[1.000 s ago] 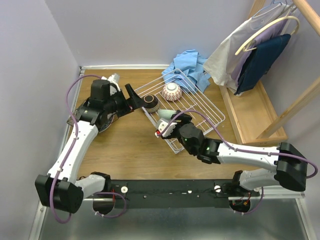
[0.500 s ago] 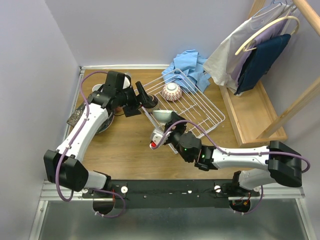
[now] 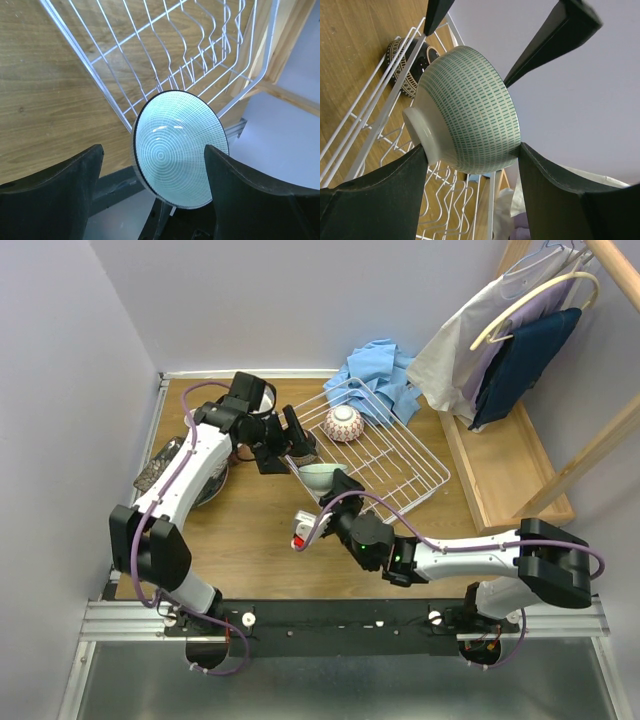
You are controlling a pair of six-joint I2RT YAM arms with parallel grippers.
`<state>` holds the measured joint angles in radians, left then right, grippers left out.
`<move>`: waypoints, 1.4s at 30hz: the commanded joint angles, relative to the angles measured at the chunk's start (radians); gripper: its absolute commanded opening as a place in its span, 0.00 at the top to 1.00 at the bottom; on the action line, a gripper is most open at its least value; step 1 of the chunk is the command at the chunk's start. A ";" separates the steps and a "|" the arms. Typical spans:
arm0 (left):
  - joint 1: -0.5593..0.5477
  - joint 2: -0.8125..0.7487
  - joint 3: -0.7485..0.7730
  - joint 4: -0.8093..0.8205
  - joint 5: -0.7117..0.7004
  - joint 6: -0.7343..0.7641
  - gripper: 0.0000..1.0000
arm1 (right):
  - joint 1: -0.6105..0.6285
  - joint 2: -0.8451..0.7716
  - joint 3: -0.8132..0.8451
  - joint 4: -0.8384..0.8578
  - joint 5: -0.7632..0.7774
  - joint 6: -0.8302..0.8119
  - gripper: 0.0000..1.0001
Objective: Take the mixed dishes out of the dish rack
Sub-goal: Place the bowl at the center of the board.
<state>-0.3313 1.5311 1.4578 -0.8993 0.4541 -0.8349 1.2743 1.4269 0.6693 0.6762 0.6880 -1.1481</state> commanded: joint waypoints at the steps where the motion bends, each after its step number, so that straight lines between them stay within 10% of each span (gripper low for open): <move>1: -0.034 0.070 0.053 -0.102 0.066 0.048 0.12 | 0.011 0.015 0.016 0.094 0.038 -0.016 0.70; 23: -0.104 0.155 0.047 -0.089 0.095 0.051 0.32 | 0.011 0.073 -0.019 0.229 0.079 -0.090 0.69; 36: -0.104 0.126 0.084 -0.073 0.055 0.057 0.87 | 0.011 0.066 -0.040 0.235 0.091 -0.098 0.57; 42: -0.097 0.098 0.090 -0.044 0.015 0.057 1.00 | 0.013 0.041 -0.042 0.189 0.096 -0.079 0.33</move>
<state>-0.4240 1.6848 1.5036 -1.0153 0.4599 -0.8467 1.2938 1.4979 0.6395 0.8356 0.7509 -1.3182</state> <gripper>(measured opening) 0.088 0.743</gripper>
